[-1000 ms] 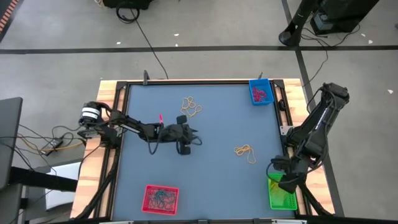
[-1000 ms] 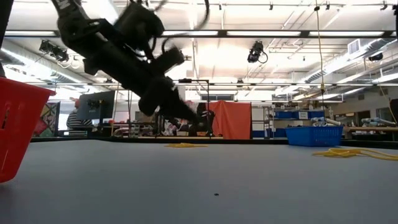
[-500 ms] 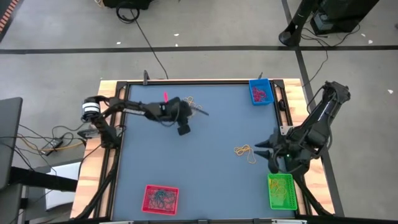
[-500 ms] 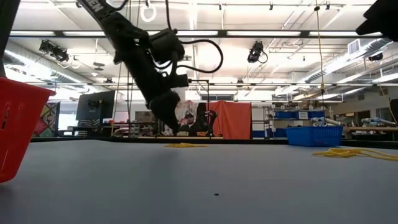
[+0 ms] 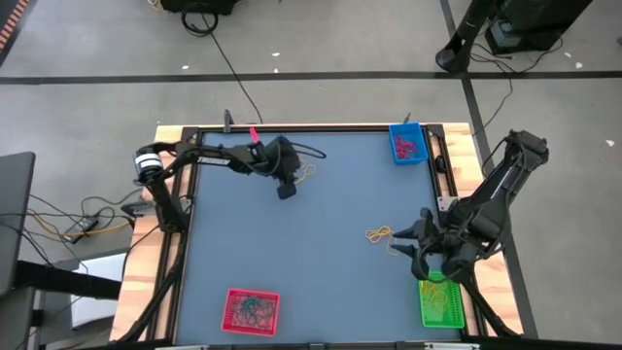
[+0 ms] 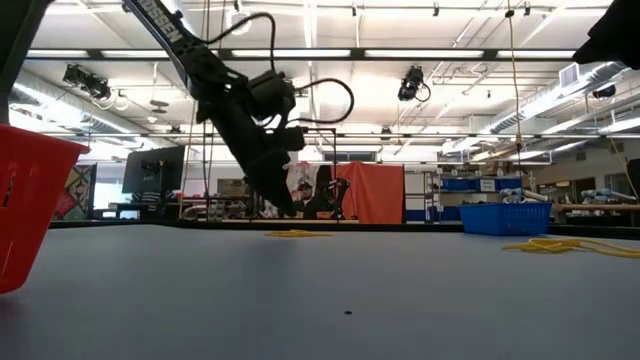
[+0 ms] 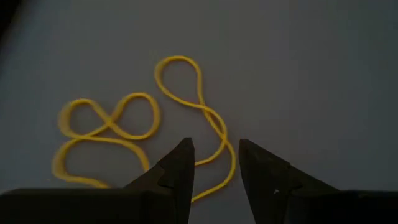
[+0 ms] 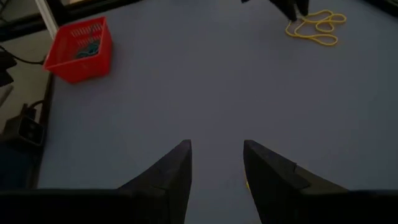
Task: Sort rubber bands into baskets
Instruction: Put the yellow rubber band into the green bin
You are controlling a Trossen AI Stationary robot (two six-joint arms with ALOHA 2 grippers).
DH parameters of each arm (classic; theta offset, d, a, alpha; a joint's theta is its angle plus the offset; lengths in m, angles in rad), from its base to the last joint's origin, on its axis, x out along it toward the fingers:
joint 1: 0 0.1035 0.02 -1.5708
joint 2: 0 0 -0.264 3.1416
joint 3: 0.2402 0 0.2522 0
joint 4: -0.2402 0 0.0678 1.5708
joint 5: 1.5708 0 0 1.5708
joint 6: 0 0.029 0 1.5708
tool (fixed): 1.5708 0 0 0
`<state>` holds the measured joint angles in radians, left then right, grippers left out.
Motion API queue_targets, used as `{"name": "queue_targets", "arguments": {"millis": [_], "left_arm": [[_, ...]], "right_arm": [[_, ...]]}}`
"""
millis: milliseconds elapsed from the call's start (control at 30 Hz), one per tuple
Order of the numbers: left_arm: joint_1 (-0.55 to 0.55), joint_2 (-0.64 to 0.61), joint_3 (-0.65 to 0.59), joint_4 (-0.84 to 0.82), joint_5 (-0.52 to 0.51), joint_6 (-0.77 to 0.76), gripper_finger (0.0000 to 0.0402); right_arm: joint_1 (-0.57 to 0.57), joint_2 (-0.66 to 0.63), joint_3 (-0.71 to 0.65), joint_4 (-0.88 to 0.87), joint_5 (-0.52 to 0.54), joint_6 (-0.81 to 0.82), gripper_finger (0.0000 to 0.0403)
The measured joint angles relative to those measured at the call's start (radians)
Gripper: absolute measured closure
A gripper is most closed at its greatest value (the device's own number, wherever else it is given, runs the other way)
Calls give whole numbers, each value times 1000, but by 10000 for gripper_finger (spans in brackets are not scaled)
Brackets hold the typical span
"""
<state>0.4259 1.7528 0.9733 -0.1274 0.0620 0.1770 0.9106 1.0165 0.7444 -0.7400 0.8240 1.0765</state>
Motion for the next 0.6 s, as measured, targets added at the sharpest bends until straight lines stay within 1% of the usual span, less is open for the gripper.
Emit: {"name": "queue_targets", "arguments": {"millis": [33,133,233,333,433,500,600], "left_arm": [[1,17,2,8,9,-1,270],[4,82,51,-40,18,-3,270],[5,149,126,-113,17,-19,270],[4,207,206,-203,-18,-46,270],[4,251,270,-297,-17,-47,274],[4,262,292,-329,8,-39,288],[6,259,301,-339,60,-23,335]], "right_arm": [[-2,7,0,3,1,-4,247],[-10,19,0,4,1,-6,247],[-21,20,0,8,-9,-6,247],[-25,20,0,21,-14,-1,247],[-24,25,0,40,-14,0,247],[-24,30,0,49,-14,-3,247],[-24,47,0,48,-14,-1,247]]}}
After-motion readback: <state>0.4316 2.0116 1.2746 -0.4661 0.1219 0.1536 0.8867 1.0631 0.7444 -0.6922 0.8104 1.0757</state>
